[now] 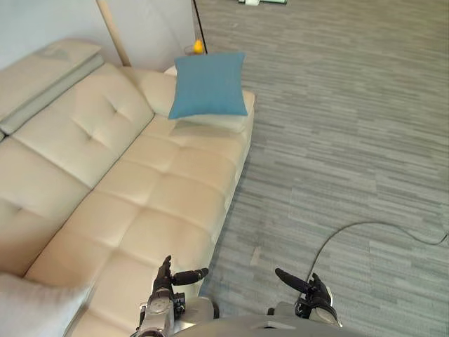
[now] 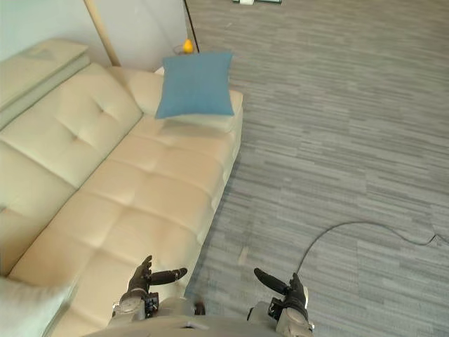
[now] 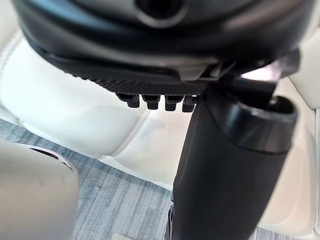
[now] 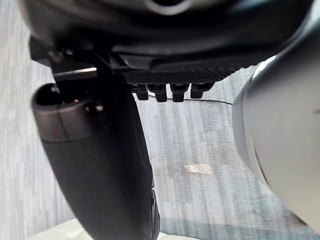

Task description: Pick up cushions and gather them together orderly.

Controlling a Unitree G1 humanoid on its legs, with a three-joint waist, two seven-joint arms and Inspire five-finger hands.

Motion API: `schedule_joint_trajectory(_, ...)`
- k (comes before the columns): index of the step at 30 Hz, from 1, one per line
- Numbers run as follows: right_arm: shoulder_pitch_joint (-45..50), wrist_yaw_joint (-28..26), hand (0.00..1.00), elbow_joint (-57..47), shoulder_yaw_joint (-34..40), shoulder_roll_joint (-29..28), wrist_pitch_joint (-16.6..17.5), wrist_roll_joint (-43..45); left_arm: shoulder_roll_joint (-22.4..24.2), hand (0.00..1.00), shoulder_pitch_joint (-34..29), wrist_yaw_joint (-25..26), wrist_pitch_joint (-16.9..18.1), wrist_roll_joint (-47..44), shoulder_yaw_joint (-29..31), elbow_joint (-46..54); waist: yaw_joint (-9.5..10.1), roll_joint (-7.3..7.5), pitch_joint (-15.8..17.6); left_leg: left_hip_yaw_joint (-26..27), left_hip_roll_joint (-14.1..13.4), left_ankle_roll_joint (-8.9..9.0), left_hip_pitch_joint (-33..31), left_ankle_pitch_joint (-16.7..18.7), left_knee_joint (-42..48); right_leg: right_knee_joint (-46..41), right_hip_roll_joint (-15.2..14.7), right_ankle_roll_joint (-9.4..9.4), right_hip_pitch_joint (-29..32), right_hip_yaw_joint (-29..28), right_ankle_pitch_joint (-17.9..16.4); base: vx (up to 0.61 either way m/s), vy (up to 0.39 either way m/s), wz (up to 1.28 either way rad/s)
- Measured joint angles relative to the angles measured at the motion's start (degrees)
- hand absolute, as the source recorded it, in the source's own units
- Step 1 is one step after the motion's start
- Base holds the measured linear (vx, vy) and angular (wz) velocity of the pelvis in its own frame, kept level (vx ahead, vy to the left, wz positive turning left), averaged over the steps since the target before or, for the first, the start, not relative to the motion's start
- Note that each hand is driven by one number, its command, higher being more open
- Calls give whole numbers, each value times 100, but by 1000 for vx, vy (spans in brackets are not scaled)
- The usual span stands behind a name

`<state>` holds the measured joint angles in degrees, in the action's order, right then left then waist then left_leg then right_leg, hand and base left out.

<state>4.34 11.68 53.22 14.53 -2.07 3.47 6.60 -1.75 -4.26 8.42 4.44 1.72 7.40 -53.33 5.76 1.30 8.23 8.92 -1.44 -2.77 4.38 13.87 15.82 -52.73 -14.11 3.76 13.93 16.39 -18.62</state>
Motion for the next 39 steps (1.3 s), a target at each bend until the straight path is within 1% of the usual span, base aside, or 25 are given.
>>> schedule_joint_trajectory(3, -137, -18, 100, 88, -2, 36, 49, -35, -23, 100, -17, 8, -4, -18, -9, -70, -48, -11, 18, 65, -221, 92, 333, 0, -311, 955, 76, -10, 350, 382, 34, 464, -139, -7)
schedule_joint_trajectory(4, -285, -27, 100, 210, -12, 73, 48, -54, -57, 100, 5, 21, -10, -18, -21, -125, -84, 5, 39, 126, -313, 155, 507, 0, -500, 1605, 211, -74, 615, 416, 277, 384, -171, -19)
schedule_joint_trajectory(5, -358, -27, 100, 360, -73, 101, 37, -92, -179, 100, 9, 18, -19, -22, -43, -209, -114, 121, 63, 125, -222, 254, 688, 12, -599, 2587, 359, -305, 696, 282, 1132, 482, -222, -17)
schedule_joint_trajectory(6, -341, -33, 100, 420, -104, 124, 39, -98, -212, 100, 11, 18, -18, -2, -44, -225, -147, 171, 69, 36, -207, 337, 761, 51, -610, 2614, 423, -748, 698, 147, 1668, 500, -284, -33)
schedule_joint_trajectory(9, -441, -73, 100, 546, -34, 510, 21, -160, 23, 100, 104, 15, 0, 8, -11, -458, -178, -424, 91, -432, -694, 497, 536, -6, 361, 2593, 1021, -865, 528, 85, 1131, 549, -341, -54)
schedule_joint_trajectory(10, -431, -73, 100, 574, 28, 516, 18, -163, 51, 100, 110, 10, 1, 7, 4, -458, -189, -471, 109, -505, -753, 601, 383, -76, 762, 2670, 1093, -884, 434, 89, 1101, 460, -269, -11)
schedule_joint_trajectory(11, -343, -29, 100, 622, 75, 516, -24, -154, 95, 100, 116, -3, 4, 8, 52, -422, -208, -517, 161, -763, -889, 845, -71, -296, 1911, 2923, 1243, -922, 102, 125, 1039, 434, -238, -4)
schedule_joint_trajectory(12, -268, 36, 100, 596, 128, 484, -63, -67, 142, 100, 120, -16, 8, 3, 176, -325, -193, -530, 254, -960, -971, 959, -667, -190, 3470, 3259, 1429, -988, -465, 137, 952, 434, -238, -3)
schedule_joint_trajectory(13, -257, 52, 100, 594, 119, 468, -62, -70, 145, 100, 121, -18, 11, 5, 216, -272, -192, -509, 278, -952, -972, 951, -823, -122, 3806, 3321, 1453, -998, -643, 141, 914, 497, -258, 6)
schedule_joint_trajectory(14, -163, 94, 100, 562, 91, 386, -56, -67, 91, 100, 122, -25, 36, 15, 225, -71, -173, -314, 356, -889, -869, 918, -1374, 20, 4378, 3582, 1488, -1024, -1167, 186, 785, 373, -203, 7)
schedule_joint_trajectory(17, -108, 121, 100, 504, 129, 316, -49, -54, 86, 100, 137, -26, 128, 14, 215, 101, -47, -231, 364, -521, -695, 689, -2029, 163, 3626, 4069, 1552, -965, -1708, 179, 755, 362, -156, 1)
schedule_joint_trajectory(18, -132, 140, 100, 486, 162, 316, -42, -13, 106, 100, 149, -31, 136, 17, 192, 146, -14, -239, 366, -291, -466, 633, -2241, 125, 2293, 4366, 1544, -905, -1973, 151, 741, 479, -69, -1)
schedule_joint_trajectory(20, -141, 144, 100, 470, 180, 309, -41, 17, 151, 100, 160, -33, 131, 18, 205, 178, 5, -259, 368, -201, -234, 568, -2327, -168, 943, 4585, 1521, -817, -2234, 106, 694, 388, -17, -5)
schedule_joint_trajectory(21, -139, 145, 100, 464, 183, 315, -44, 17, 177, 100, 154, -27, 135, 16, 208, 197, 47, -286, 377, -189, -121, 571, -2331, -512, 88, 4748, 1519, -728, -2420, 54, 642, 392, 36, -12)
schedule_joint_trajectory(23, -159, 144, 100, 498, 181, 339, -50, 15, 212, 100, 159, -27, 136, 9, 204, 196, 135, -336, 368, -193, -69, 598, -2328, -1122, -474, 4930, 1519, -533, -2673, -122, 517, 638, 87, -44)
schedule_joint_trajectory(24, -136, 133, 100, 497, 177, 300, -64, 12, 185, 100, 159, -37, 128, 15, 188, 187, 199, -257, 301, -160, 51, 368, -2245, -1594, -445, 4938, 1361, -351, -2795, -327, 407, 591, 106, -64)
schedule_joint_trajectory(25, -136, 130, 100, 488, 174, 287, -64, 10, 178, 100, 151, -40, 126, 19, 185, 178, 200, -244, 274, -160, 101, 244, -2225, -1679, -407, 4844, 1294, -285, -2790, -413, 368, 611, 127, -57)
schedule_joint_trajectory(27, -76, 83, 100, 468, 224, 244, -75, -77, 101, 100, 158, -88, 121, 19, 175, 98, 172, -159, 248, -21, 305, 48, -1921, -1340, -115, 3149, 833, 134, -2310, -710, 114, 588, 139, -27)
schedule_joint_trajectory(28, -57, 72, 100, 471, 223, 235, -84, -95, 81, 100, 165, -92, 125, 18, 169, 79, 161, -129, 252, -13, 350, 26, -1829, -1243, -76, 2604, 737, 164, -2130, -748, 113, 561, 144, -5)
schedule_joint_trajectory(29, -8, 15, 100, 469, 215, 216, -108, -101, -5, 100, 169, -90, 121, 12, 65, 43, 120, 9, 260, -19, 504, -68, -1520, -980, 3, 832, 423, 555, -1525, -891, 453, 551, 134, 9)
schedule_joint_trajectory(31, 0, -15, 100, 462, 212, 221, -110, -132, -79, 100, 167, -89, 109, 14, -9, -7, 28, 61, 292, -103, 590, -110, -1094, -671, 70, -440, 172, 527, -1110, -885, 466, 481, 89, 17)
schedule_joint_trajectory(32, 37, -41, 100, 375, 202, 247, -92, -203, -73, 100, 140, -73, 95, 12, -16, -95, -32, 29, 296, -286, 559, -148, -595, -483, 15, -908, 65, 330, -803, -772, 350, 570, 18, 23)
schedule_joint_trajectory(35, 48, -49, 100, 253, 155, 246, -27, -205, -63, 100, 128, -47, 64, 8, -37, -194, -75, -36, 311, -518, 308, -76, 100, -320, -270, -130, 84, 12, -327, -492, 134, 522, -70, 32)
schedule_joint_trajectory(36, 42, -54, 100, 221, 149, 240, -21, -202, -48, 100, 122, -24, 46, 9, -38, -198, -94, -31, 308, -613, 190, -52, 214, -297, -300, 437, 165, 4, -147, -509, 131, 394, -166, 61)
schedule_joint_trajectory(39, 22, -50, 100, 153, 146, 217, 25, -198, -62, 100, 108, -9, 36, 9, -27, -204, -168, -17, 306, -1009, -114, 332, 385, 9, -374, 2181, 575, 161, 221, -1095, 442, 352, -240, 68)
